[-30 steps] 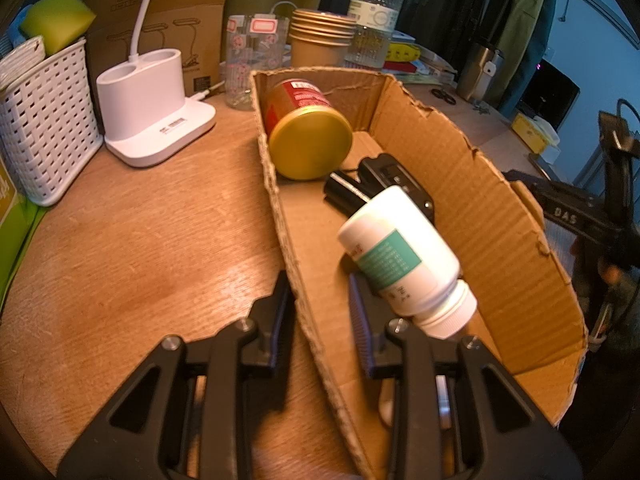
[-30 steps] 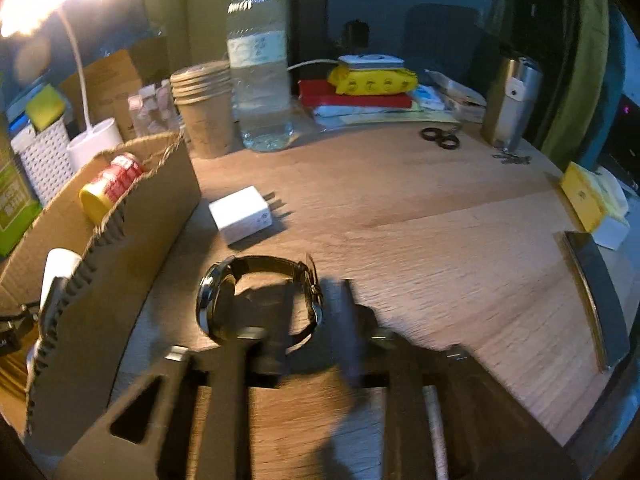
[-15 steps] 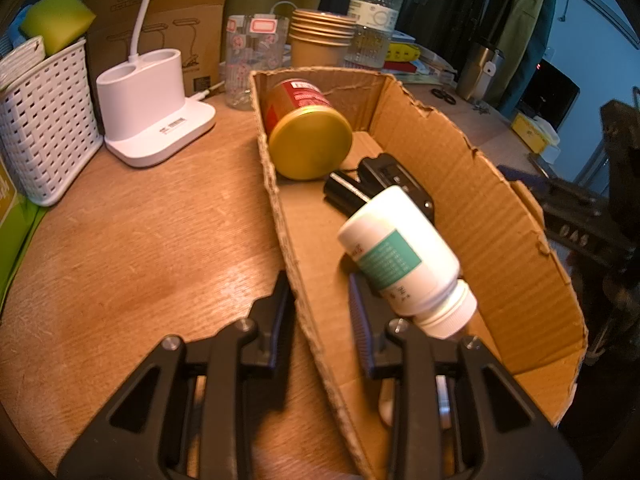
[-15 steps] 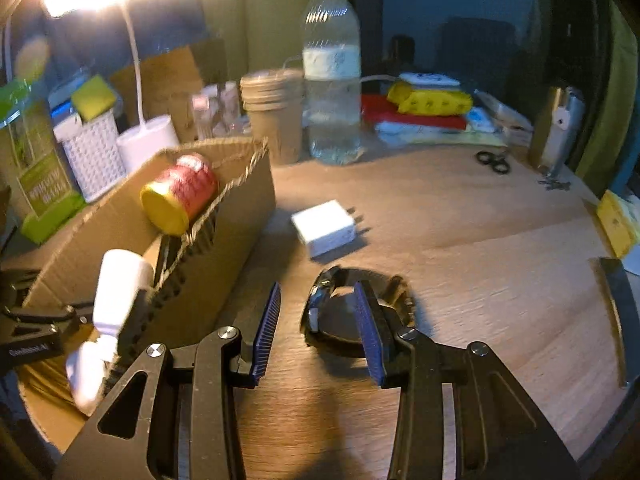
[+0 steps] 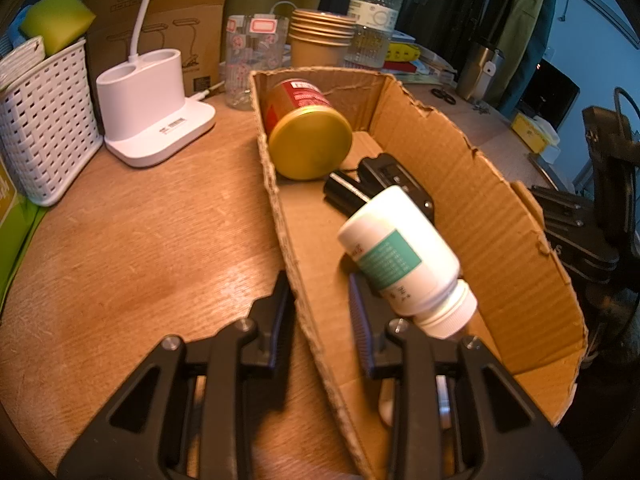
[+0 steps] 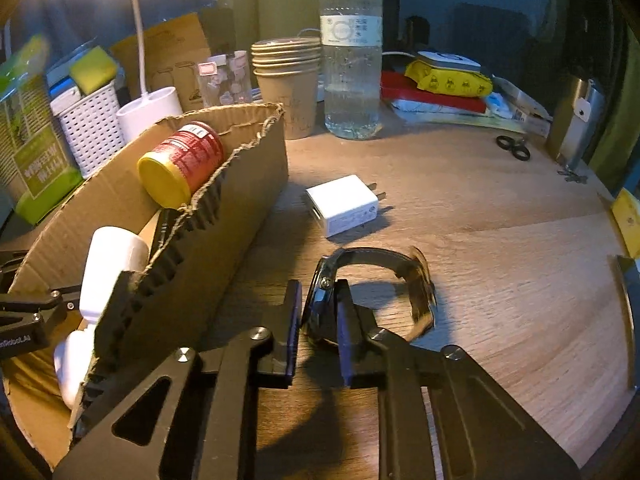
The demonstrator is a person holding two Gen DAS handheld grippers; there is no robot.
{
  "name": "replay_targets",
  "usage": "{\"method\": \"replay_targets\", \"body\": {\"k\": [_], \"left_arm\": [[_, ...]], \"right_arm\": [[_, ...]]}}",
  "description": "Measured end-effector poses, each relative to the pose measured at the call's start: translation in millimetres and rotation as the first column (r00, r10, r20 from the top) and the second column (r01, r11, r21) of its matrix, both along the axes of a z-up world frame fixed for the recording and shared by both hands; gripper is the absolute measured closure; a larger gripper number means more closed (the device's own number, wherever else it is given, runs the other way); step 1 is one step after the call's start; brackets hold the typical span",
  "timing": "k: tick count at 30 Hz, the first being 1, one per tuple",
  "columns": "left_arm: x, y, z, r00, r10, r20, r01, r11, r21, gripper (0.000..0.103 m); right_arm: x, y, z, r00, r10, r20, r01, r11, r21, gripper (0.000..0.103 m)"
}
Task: Organize rigid objects
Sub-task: 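Lift the wristwatch with the right gripper and regrip it, then carry the wristwatch into the box and open the right gripper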
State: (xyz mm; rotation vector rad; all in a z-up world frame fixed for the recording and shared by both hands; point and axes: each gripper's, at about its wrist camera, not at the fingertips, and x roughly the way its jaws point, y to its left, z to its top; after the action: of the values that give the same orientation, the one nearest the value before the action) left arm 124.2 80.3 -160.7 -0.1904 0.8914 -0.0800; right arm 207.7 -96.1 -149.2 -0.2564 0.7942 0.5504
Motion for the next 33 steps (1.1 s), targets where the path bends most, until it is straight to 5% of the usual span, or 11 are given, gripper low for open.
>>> {"method": "replay_targets", "body": {"k": [15, 33], "left_arm": [[0, 0, 0, 1.000, 0.000, 0.000, 0.000, 1.000, 0.000, 0.072], [0, 0, 0, 1.000, 0.000, 0.000, 0.000, 1.000, 0.000, 0.072]], "right_arm": [[-23, -3, 35, 0.994, 0.020, 0.108, -0.024, 0.999, 0.035, 0.092], [-74, 17, 77, 0.965, 0.170, 0.200, -0.195, 0.975, 0.110, 0.092]]}}
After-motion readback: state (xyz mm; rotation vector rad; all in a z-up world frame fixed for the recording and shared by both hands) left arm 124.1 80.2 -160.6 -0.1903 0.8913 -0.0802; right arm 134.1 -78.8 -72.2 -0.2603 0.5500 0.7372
